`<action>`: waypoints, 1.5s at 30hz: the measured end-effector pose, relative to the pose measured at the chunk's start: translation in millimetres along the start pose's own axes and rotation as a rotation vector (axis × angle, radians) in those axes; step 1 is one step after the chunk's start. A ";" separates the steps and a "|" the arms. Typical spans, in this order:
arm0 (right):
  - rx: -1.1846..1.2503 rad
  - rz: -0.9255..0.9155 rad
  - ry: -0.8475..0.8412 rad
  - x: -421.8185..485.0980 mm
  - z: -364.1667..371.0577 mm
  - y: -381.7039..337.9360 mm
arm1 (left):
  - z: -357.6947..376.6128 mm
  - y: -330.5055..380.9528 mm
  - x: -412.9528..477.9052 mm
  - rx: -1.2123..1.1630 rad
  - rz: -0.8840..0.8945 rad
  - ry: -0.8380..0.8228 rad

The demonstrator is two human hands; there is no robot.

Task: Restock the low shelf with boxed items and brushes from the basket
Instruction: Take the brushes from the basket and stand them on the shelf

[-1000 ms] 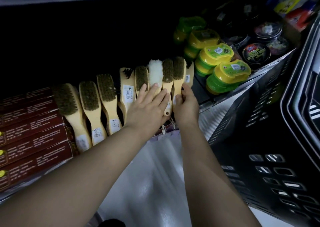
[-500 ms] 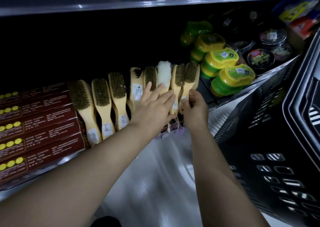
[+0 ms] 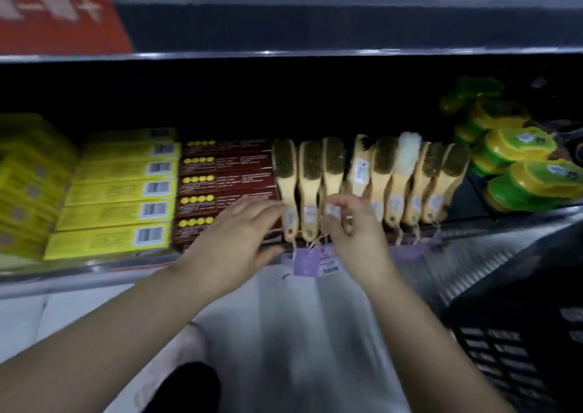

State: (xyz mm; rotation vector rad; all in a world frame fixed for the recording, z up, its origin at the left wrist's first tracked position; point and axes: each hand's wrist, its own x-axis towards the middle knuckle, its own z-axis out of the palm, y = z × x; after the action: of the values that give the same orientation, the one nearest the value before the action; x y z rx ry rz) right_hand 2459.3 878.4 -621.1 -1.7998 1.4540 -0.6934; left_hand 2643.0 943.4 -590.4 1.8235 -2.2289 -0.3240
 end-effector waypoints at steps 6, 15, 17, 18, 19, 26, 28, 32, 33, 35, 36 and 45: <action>0.082 0.024 -0.216 -12.6 65.4 -45.5 | -8.0 -64.9 -44.6 0.033 -0.272 -0.150; 0.120 0.157 -0.121 -6.5 84.1 -57.1 | -0.2 -87.1 -45.2 0.011 -0.233 0.005; 0.136 0.176 -0.113 -7.5 84.0 -58.4 | -0.4 -88.0 -44.9 0.049 -0.212 -0.011; 0.135 0.182 -0.109 -7.6 83.9 -58.7 | 0.8 -88.0 -44.3 0.067 -0.204 -0.021; 0.129 0.192 -0.107 -7.2 83.5 -59.0 | 2.1 -88.5 -44.2 0.086 -0.195 -0.019; 0.048 0.205 -0.135 6.0 81.7 -70.3 | -1.5 -99.3 -56.7 0.110 -0.225 -0.054; 0.028 0.182 -0.155 10.3 84.4 -74.6 | -2.4 -103.3 -55.4 0.120 -0.247 -0.063; -0.050 0.169 -0.124 9.0 91.3 -76.9 | -1.4 -103.1 -52.3 0.153 -0.260 -0.102; -0.055 0.170 -0.114 6.7 93.0 -76.6 | -0.3 -102.3 -53.0 0.145 -0.273 -0.104; -0.061 0.162 -0.109 5.2 93.0 -76.2 | 1.4 -102.2 -53.3 0.125 -0.284 -0.093; -0.065 0.165 -0.117 5.8 91.7 -76.5 | 1.4 -102.5 -53.2 0.126 -0.279 -0.091; -0.319 -0.069 -0.141 -21.4 105.1 -105.2 | -20.4 -121.4 -93.6 -0.082 -0.285 -0.020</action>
State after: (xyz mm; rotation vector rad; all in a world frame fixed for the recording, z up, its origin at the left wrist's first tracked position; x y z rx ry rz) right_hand 2598.3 931.6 -600.1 -2.1029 1.4760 -0.3729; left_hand 2779.9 1011.1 -614.4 2.1011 -1.9352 -0.4794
